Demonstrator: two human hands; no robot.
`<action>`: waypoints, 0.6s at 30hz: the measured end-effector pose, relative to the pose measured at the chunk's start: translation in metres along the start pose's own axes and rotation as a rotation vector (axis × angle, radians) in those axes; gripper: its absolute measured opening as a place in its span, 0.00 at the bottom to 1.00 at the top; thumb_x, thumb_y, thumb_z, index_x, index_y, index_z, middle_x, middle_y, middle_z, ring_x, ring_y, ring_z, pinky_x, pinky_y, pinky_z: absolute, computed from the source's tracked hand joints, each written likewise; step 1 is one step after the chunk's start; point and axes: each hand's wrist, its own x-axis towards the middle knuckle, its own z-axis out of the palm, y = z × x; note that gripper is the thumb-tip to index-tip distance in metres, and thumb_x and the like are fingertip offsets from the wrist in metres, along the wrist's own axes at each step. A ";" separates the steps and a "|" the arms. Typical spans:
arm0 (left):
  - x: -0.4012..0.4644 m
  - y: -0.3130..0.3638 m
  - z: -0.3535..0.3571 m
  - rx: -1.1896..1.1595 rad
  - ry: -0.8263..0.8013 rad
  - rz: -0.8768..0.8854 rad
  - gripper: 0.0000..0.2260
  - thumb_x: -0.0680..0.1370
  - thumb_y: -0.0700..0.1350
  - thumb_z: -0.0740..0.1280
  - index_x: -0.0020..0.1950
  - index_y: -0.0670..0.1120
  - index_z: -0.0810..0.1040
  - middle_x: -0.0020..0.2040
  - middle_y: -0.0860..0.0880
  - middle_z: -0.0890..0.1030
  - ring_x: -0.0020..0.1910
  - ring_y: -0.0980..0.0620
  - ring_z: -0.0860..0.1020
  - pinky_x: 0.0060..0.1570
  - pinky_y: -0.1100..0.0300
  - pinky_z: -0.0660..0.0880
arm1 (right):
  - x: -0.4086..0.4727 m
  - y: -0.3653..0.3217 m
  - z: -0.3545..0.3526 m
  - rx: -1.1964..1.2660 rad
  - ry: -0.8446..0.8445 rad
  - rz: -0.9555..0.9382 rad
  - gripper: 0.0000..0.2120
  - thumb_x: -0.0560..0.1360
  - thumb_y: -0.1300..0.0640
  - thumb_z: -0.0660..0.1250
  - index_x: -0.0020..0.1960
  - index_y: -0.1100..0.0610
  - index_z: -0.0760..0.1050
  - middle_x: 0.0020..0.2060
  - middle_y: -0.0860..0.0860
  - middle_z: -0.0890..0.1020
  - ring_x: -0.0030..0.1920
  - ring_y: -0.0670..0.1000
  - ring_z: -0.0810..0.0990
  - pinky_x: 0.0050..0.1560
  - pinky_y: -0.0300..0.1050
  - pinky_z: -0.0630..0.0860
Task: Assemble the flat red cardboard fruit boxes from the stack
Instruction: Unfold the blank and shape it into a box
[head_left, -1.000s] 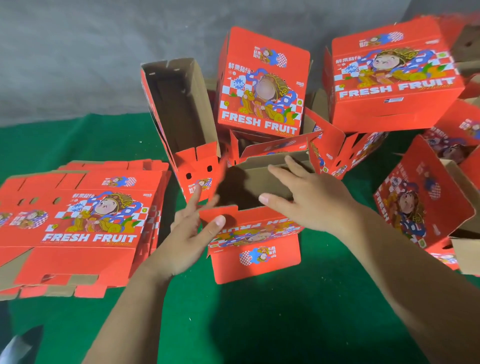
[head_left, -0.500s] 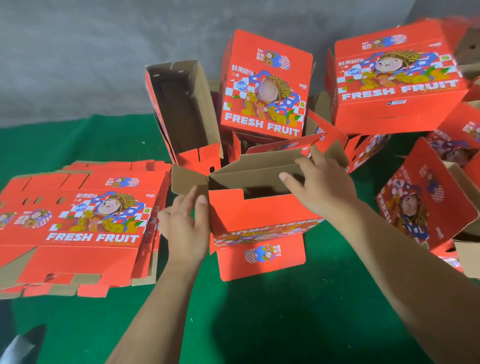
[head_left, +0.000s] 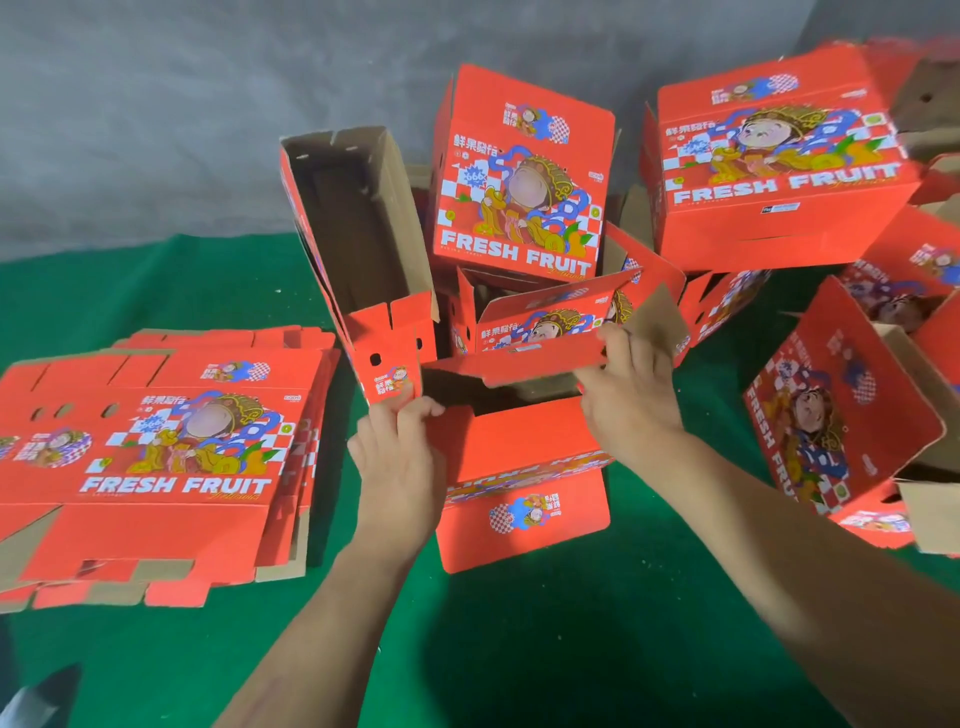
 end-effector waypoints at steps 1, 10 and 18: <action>0.000 -0.001 0.000 -0.028 -0.002 0.012 0.23 0.70 0.32 0.61 0.62 0.51 0.67 0.58 0.39 0.75 0.54 0.40 0.70 0.49 0.55 0.54 | -0.001 -0.002 -0.001 0.029 -0.034 0.022 0.05 0.74 0.62 0.72 0.48 0.57 0.85 0.69 0.60 0.71 0.59 0.65 0.73 0.62 0.62 0.67; -0.006 -0.010 -0.005 -0.066 -0.156 0.108 0.30 0.77 0.42 0.68 0.80 0.48 0.65 0.64 0.47 0.70 0.59 0.43 0.69 0.53 0.53 0.58 | -0.001 -0.004 0.000 0.411 0.039 0.099 0.34 0.77 0.47 0.70 0.77 0.40 0.57 0.82 0.54 0.47 0.55 0.63 0.85 0.55 0.60 0.80; 0.016 -0.012 -0.007 0.013 -0.471 0.031 0.28 0.81 0.63 0.59 0.81 0.63 0.61 0.84 0.53 0.48 0.78 0.43 0.60 0.77 0.44 0.56 | 0.001 -0.008 0.009 0.305 -0.132 0.072 0.51 0.77 0.43 0.69 0.81 0.35 0.31 0.82 0.54 0.32 0.35 0.56 0.81 0.35 0.45 0.73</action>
